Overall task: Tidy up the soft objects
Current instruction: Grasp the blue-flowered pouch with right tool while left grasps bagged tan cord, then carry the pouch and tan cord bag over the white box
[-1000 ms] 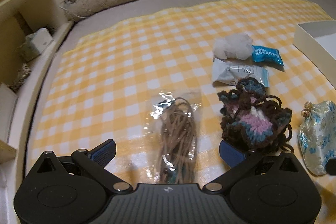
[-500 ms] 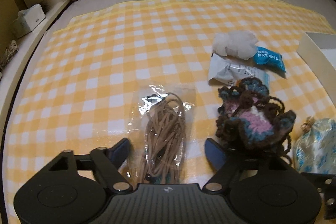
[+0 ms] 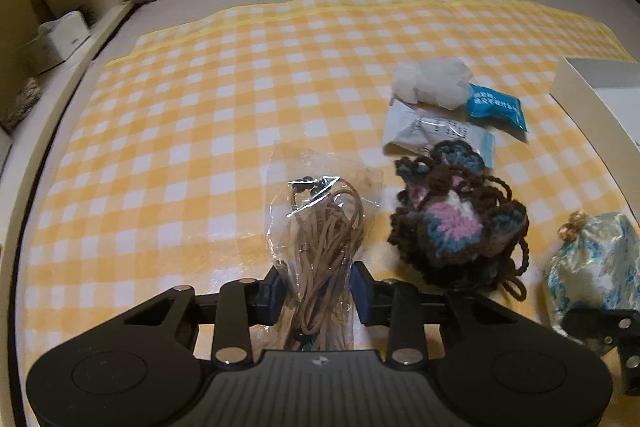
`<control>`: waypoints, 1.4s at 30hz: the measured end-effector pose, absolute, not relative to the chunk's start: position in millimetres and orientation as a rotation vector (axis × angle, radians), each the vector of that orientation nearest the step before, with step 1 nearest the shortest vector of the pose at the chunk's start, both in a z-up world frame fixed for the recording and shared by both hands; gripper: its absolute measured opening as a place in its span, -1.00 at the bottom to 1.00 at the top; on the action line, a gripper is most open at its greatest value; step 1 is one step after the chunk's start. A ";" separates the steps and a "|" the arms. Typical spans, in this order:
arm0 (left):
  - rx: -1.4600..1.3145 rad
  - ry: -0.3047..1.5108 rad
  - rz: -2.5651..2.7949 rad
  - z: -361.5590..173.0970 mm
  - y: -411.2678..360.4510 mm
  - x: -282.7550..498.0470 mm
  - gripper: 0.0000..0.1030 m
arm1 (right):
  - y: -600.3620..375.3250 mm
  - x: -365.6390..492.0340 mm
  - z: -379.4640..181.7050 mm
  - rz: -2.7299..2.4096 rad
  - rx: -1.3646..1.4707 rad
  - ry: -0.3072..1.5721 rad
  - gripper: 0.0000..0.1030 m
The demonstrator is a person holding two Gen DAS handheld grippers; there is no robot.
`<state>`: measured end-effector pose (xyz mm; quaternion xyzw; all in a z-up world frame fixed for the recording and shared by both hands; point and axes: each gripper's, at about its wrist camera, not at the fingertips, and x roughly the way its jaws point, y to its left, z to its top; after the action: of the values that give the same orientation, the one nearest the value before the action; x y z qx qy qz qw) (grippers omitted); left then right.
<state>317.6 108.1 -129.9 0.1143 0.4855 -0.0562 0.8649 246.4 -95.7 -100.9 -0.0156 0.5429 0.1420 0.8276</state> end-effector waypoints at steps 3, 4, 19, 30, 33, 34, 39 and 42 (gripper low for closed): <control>0.209 1.003 -0.090 -121.1 114.9 311.3 -0.31 | -96.3 242.6 -93.5 0.306 -0.036 1.130 0.15; 0.196 0.998 -0.081 -117.6 117.0 308.7 -0.31 | -96.8 241.2 -91.0 0.307 -0.036 1.122 0.15; -0.020 0.822 -0.023 -44.8 108.9 261.5 -0.34 | -121.0 221.2 -32.2 0.332 -0.017 0.938 0.15; -0.119 0.693 -0.080 -4.0 66.7 234.6 -0.34 | -165.5 206.0 12.6 0.292 0.015 0.786 0.15; -0.155 0.658 -0.100 2.9 51.7 230.6 -0.34 | -181.6 201.1 22.8 0.276 0.026 0.750 0.15; -0.164 0.650 -0.109 4.8 45.2 229.9 -0.34 | -186.8 199.5 25.9 0.267 0.026 0.739 0.15; -0.200 0.648 -0.160 7.1 16.0 230.9 -0.34 | -218.5 192.1 37.6 0.212 0.038 0.706 0.15; -0.222 0.656 -0.183 4.7 -1.7 233.6 -0.34 | -238.9 189.4 40.5 0.173 0.044 0.698 0.15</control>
<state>233.6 -1.7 4.7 -0.1087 0.3210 -0.0895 0.9366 189.4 -238.9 40.5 0.0218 0.3417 0.0846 0.9358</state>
